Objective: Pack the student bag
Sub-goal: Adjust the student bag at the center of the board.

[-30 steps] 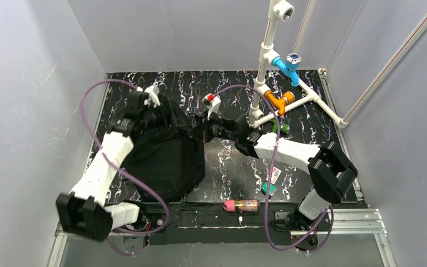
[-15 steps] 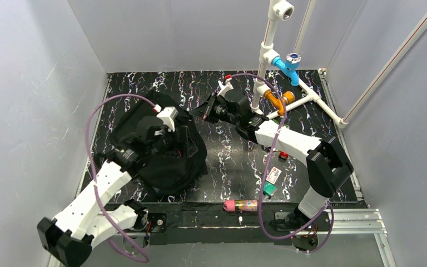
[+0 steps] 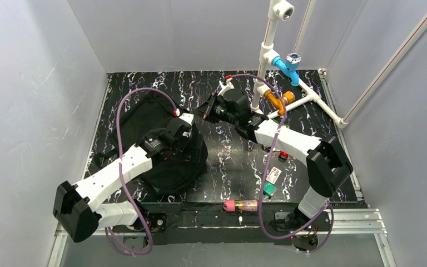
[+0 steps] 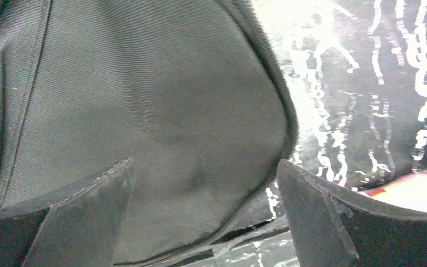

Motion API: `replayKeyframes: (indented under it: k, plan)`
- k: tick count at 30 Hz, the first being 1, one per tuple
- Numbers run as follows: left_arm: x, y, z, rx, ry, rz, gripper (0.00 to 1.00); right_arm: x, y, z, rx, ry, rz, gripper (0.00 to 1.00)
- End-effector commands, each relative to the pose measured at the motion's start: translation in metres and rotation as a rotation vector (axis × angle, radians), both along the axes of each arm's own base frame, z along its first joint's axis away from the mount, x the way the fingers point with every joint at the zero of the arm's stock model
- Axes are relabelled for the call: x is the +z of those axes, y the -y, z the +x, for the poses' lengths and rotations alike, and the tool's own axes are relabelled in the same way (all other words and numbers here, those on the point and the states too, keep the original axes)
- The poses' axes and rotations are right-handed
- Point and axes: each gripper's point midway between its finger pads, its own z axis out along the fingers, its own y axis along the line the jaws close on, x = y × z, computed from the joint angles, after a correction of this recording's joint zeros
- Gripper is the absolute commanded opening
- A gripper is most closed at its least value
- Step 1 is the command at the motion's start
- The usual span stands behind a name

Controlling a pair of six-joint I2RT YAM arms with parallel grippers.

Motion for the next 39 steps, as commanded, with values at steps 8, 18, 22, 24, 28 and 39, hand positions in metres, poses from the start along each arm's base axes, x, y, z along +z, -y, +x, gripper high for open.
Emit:
replayKeyframes:
  k: [8,18,22,24,28,39]
  plan:
    - [0.038,0.022,0.005,0.074,0.258,-0.081,0.95,0.077,0.001,0.011,-0.027,0.162,0.127,0.01]
    - [0.026,-0.035,0.017,0.188,0.315,0.25,0.35,0.072,0.012,0.01,-0.052,0.19,0.062,0.01]
    - [0.054,-0.058,0.011,0.171,0.343,0.294,0.02,0.056,0.021,0.008,-0.029,0.261,-0.093,0.06]
    - [0.065,-0.063,0.01,0.134,0.343,0.289,0.0,0.037,0.024,0.006,0.017,0.285,-0.218,0.24]
    - [0.07,-0.058,0.009,0.038,0.279,0.206,0.0,-0.01,0.037,-0.014,0.096,0.265,-0.436,0.51]
    - [0.08,-0.015,0.017,-0.107,0.159,-0.03,0.0,-0.059,0.027,-0.074,-0.064,0.311,-0.61,0.8]
